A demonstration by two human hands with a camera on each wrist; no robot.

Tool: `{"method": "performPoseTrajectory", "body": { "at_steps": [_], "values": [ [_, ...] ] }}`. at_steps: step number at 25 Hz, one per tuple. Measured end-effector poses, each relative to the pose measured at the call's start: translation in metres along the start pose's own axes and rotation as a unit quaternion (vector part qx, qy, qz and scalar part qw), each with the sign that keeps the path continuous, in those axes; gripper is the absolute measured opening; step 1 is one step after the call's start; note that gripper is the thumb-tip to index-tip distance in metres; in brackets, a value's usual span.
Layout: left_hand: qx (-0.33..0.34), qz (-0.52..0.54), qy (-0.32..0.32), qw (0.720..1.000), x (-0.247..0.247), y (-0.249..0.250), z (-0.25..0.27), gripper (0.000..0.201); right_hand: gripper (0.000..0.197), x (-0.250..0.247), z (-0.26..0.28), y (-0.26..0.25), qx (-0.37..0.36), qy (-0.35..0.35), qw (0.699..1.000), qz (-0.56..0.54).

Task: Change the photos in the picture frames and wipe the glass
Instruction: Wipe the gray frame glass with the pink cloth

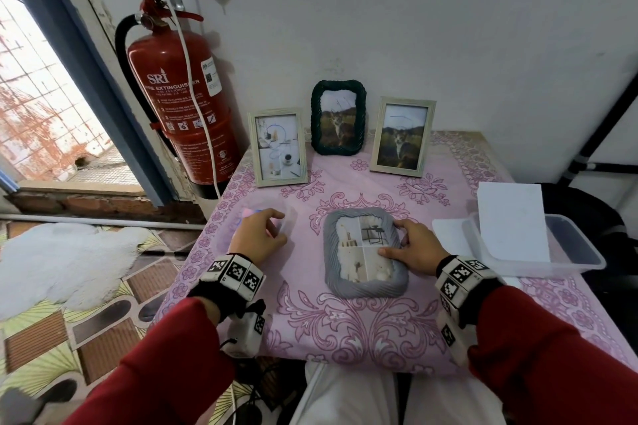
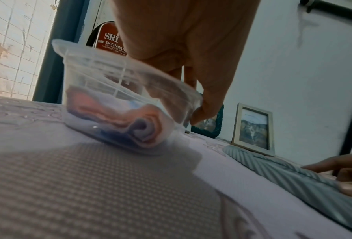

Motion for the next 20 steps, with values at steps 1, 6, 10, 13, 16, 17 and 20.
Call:
{"method": "performPoseTrajectory", "body": {
  "at_steps": [1, 6, 10, 13, 16, 17, 20],
  "values": [
    [-0.006, -0.002, 0.0, 1.0, 0.001, 0.0, 0.001, 0.041, 0.076, -0.001, 0.0, -0.002, -0.005, 0.002, 1.0, -0.001],
    [0.032, -0.033, 0.043, 0.998, -0.006, 0.024, 0.008, 0.052, 0.073, -0.003, 0.003, -0.005, -0.012, 0.007, 1.0, -0.008],
    [0.121, 0.011, 0.091, 0.988, -0.007, 0.067, 0.018, 0.039, 0.074, -0.003, 0.005, -0.005, -0.003, 0.007, 1.0, -0.01],
    [0.097, 0.067, 0.035, 0.992, 0.018, 0.078, 0.017, 0.034, 0.073, -0.004, 0.006, -0.005, 0.006, 0.018, 1.0, -0.013],
    [0.007, 0.032, -0.057, 0.998, 0.057, 0.065, 0.015, 0.043, 0.073, -0.002, 0.008, -0.004, 0.013, 0.016, 1.0, 0.009],
    [-0.016, 0.02, -0.081, 0.996, 0.068, 0.06, 0.017, 0.047, 0.072, -0.001, 0.008, -0.004, 0.018, 0.012, 1.0, 0.013],
    [-0.054, 0.06, -0.086, 0.993, 0.081, 0.053, 0.019, 0.053, 0.071, 0.001, 0.007, -0.002, 0.039, 0.001, 0.999, 0.018]
  ]
}}
Point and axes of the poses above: each hand's wrist, its own z-axis away from the middle knuckle, its own x-axis out of the palm, y = z × x, the point moved 10 cm from there along -z, towards the middle knuckle, and after that the axes turned 2 degrees about -x, right-handed, at the moved point
